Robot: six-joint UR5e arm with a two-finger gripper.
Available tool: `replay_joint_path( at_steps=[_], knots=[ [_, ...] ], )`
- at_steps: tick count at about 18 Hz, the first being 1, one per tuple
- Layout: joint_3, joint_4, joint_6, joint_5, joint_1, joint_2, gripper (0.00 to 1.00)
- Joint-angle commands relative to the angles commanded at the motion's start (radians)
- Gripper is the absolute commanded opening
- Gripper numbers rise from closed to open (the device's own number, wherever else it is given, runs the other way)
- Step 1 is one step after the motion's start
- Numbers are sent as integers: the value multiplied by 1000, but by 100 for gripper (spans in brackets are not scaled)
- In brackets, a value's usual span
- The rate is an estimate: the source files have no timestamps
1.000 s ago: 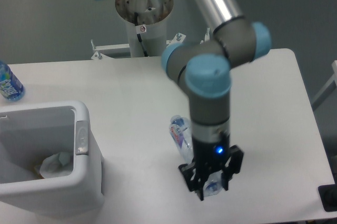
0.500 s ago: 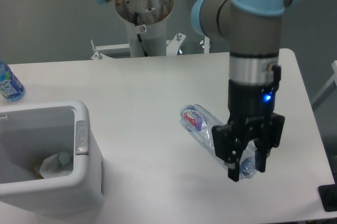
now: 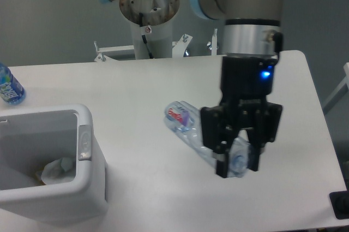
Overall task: Place the trash in the trash can
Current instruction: 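Lift the bottle and carry it over the trash bin, then lower the bottle into the bin and open the gripper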
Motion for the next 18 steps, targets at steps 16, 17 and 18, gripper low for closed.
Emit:
replay_joint_path(
  at_steps=[16, 17, 18],
  knots=[
    [-3, 130, -8, 6, -226, -11, 39],
    [-5, 132, -6, 6, -238, -12, 39],
    [-6, 132, -6, 6, -250, -14, 39]
  ],
)
